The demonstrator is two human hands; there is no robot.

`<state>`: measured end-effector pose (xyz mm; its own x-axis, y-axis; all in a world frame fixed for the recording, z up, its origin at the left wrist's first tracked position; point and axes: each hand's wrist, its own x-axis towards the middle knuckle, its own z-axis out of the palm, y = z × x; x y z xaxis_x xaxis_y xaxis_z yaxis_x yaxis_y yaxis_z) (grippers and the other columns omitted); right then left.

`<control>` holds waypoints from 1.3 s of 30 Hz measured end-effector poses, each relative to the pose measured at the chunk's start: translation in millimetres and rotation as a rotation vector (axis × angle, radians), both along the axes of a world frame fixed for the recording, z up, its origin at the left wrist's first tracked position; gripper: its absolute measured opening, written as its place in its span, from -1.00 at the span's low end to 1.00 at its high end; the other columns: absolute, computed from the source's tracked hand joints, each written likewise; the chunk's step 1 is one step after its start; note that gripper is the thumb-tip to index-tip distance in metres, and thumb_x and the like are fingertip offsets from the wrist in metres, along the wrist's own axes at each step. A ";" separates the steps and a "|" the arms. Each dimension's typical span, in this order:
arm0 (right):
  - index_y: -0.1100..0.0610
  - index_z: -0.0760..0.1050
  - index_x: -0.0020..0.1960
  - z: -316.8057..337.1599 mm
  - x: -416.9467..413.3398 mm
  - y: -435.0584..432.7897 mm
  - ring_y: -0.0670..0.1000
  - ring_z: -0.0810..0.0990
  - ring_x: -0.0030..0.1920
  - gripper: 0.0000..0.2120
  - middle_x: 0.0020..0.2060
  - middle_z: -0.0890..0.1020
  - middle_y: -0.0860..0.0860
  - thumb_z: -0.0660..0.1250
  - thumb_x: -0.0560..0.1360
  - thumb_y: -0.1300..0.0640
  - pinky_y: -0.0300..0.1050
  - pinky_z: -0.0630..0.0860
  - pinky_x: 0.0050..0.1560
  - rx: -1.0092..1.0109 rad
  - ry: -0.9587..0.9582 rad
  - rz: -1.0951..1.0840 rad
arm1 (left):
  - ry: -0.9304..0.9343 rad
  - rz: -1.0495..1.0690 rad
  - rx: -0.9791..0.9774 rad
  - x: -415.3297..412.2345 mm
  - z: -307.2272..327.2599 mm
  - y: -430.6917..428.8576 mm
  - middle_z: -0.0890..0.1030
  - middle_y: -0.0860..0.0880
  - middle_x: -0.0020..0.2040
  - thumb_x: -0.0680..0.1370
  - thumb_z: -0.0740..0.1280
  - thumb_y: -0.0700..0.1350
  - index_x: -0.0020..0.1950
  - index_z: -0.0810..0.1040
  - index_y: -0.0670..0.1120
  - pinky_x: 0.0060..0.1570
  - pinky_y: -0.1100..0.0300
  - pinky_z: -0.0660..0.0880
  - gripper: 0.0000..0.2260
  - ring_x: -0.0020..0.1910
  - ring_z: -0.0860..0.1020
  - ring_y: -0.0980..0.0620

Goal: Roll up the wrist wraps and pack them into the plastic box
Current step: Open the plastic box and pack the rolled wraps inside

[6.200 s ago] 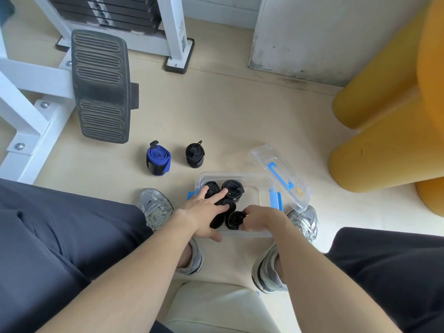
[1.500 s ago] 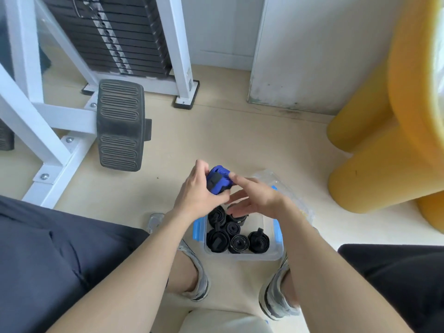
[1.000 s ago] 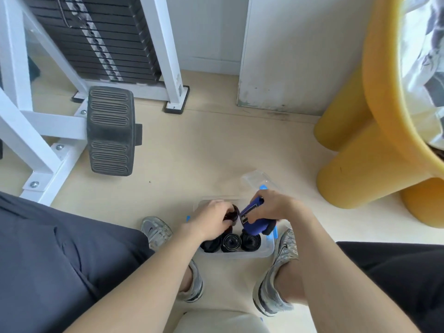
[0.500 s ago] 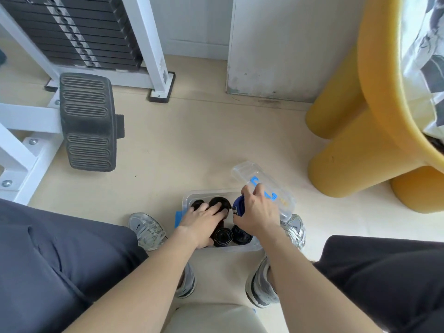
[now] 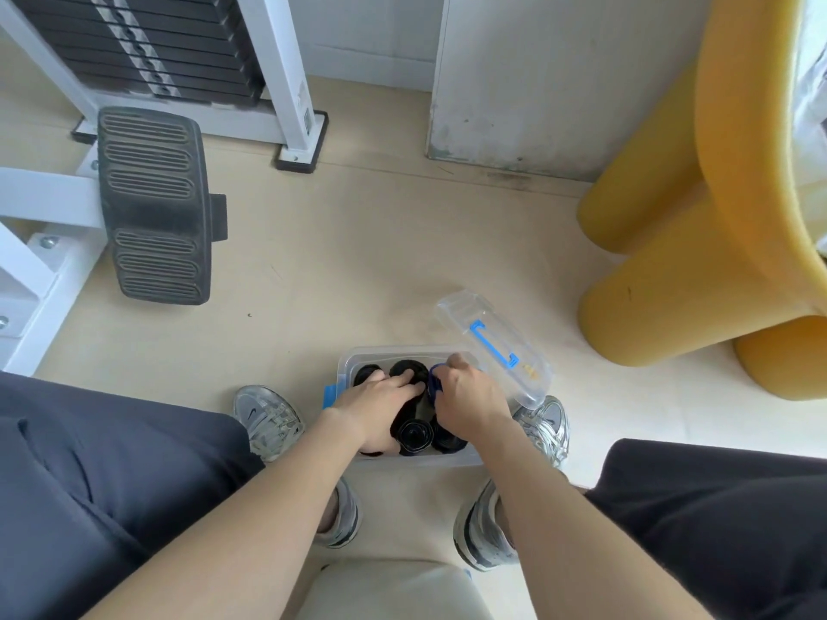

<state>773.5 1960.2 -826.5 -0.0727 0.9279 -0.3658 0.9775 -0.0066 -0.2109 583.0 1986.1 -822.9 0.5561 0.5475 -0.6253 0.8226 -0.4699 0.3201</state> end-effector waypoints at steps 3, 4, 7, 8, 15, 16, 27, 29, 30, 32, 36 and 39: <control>0.22 0.59 -0.05 7.2 4.9 0.6 0.24 0.57 -0.32 -0.91 -0.09 0.56 0.16 0.38 0.47 0.34 -0.06 0.26 -0.39 0.277 0.007 -0.086 | -0.043 0.063 0.009 -0.8 0.0 0.0 0.24 0.06 0.74 0.58 0.47 -0.09 0.72 0.26 0.11 0.40 -0.11 0.50 -0.25 0.58 0.29 -0.15; 0.25 0.57 -0.05 9.1 9.6 -0.5 0.24 0.54 -0.33 -0.83 -0.13 0.54 0.20 0.40 0.38 0.41 -0.05 0.25 -0.38 0.375 0.020 -0.182 | -0.077 0.099 0.037 -1.7 0.2 -0.2 0.35 0.06 0.68 0.60 0.42 -0.14 0.67 0.35 0.08 0.36 -0.08 0.52 -0.36 0.55 0.33 -0.13; 0.21 0.55 0.28 5.8 29.8 0.5 0.31 0.57 0.03 -0.61 0.08 0.54 0.21 0.39 0.46 0.30 0.10 0.45 -0.03 0.309 0.003 -0.397 | -0.104 0.246 0.262 -6.1 1.5 -4.8 0.52 -0.02 0.36 0.61 0.35 -0.21 0.39 0.54 -0.01 0.25 -0.05 0.53 -0.65 0.41 0.42 -0.11; 0.13 0.49 0.43 4.8 36.9 1.7 0.30 0.53 0.19 -0.57 0.20 0.52 0.18 0.37 0.56 0.16 0.12 0.44 0.16 0.180 -0.020 -0.406 | -0.063 0.283 0.352 -8.2 2.3 -7.7 0.48 -0.05 0.31 0.60 0.36 -0.21 0.35 0.51 -0.03 0.25 -0.06 0.53 -0.68 0.37 0.42 -0.12; 0.04 0.49 0.49 9.9 47.0 10.1 0.25 0.57 0.29 -0.55 0.25 0.56 0.17 0.43 0.65 -0.02 0.11 0.51 0.27 0.034 0.290 -0.464 | 0.123 0.816 0.222 -23.5 4.9 -18.8 0.41 -0.23 0.30 0.68 0.33 -0.11 0.41 0.33 -0.21 0.05 -0.04 0.59 -0.64 0.20 0.62 -0.33; 0.03 0.50 0.48 12.2 44.6 11.4 0.25 0.58 0.28 -0.57 0.23 0.56 0.17 0.43 0.64 0.00 0.11 0.51 0.27 0.035 0.319 -0.475 | 0.123 0.836 0.179 -23.8 3.0 -16.3 0.44 -0.24 0.30 0.70 0.31 -0.14 0.41 0.39 -0.25 0.07 -0.04 0.57 -0.67 0.20 0.63 -0.33; -0.04 0.59 0.21 64.0 23.7 33.8 0.13 0.59 0.18 -0.71 0.17 0.54 0.08 0.49 0.52 0.12 -0.07 0.51 0.13 -0.119 0.282 -0.124 | 0.005 0.966 0.122 -42.0 2.4 20.2 0.63 -0.23 0.29 0.76 0.26 -0.06 0.21 0.66 -0.21 0.21 -0.03 0.54 -0.73 0.20 0.62 -0.24; -0.07 0.62 0.13 68.9 11.1 34.1 0.07 0.59 0.11 -0.69 0.14 0.54 0.03 0.51 0.45 0.19 -0.15 0.48 -0.06 -0.182 0.262 -0.024 | -0.119 1.123 0.057 -50.9 1.7 23.8 0.71 -0.21 0.16 0.74 0.29 -0.07 0.10 0.73 -0.22 0.15 -0.01 0.65 -0.72 0.07 0.70 -0.24; -0.07 0.63 0.09 68.9 4.5 32.5 0.06 0.60 0.09 -0.69 0.12 0.56 0.02 0.52 0.41 0.22 -0.18 0.47 -0.14 -0.223 0.250 0.023 | -0.191 1.229 0.014 -55.5 1.8 25.0 0.73 -0.23 0.11 0.74 0.25 -0.06 0.06 0.72 -0.24 0.13 -0.05 0.69 -0.68 0.00 0.72 -0.24; -0.08 0.64 0.01 65.1 -9.7 27.8 0.05 0.63 0.07 -0.69 0.05 0.61 -0.02 0.55 0.36 0.22 -0.19 0.54 -0.16 -0.290 0.218 0.106 | -0.291 1.430 -0.028 -64.0 4.5 29.2 0.72 -0.23 0.05 0.76 0.16 0.04 0.05 0.70 -0.23 0.11 -0.12 0.70 -0.57 -0.03 0.72 -0.24; -0.10 0.70 -0.06 45.8 -35.1 13.6 -0.05 0.62 -0.10 -0.75 -0.15 0.60 -0.19 0.67 0.32 0.07 0.00 0.67 0.02 -0.365 0.150 0.231 | -0.193 1.246 -0.027 -68.3 13.6 31.5 0.59 -0.07 -0.29 0.57 0.42 0.28 -0.32 0.47 -0.03 -0.23 0.11 0.45 -0.54 -0.23 0.59 -0.12; -0.06 0.76 -0.11 37.3 -40.2 10.3 -0.07 0.67 -0.19 -0.86 -0.25 0.69 -0.17 0.66 0.35 0.02 -0.06 0.72 -0.06 -0.432 0.233 0.183 | -0.075 1.033 -0.020 -63.1 13.1 22.6 0.61 -0.07 -0.13 0.47 0.61 0.12 -0.13 0.56 -0.07 -0.15 0.07 0.62 -0.67 -0.15 0.66 -0.13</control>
<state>733.3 1970.5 -789.2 -0.3445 0.6606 -0.6670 0.8983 0.0257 -0.4386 520.0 2008.7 -809.7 -0.1407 0.7697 -0.6227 0.7996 0.4592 0.3869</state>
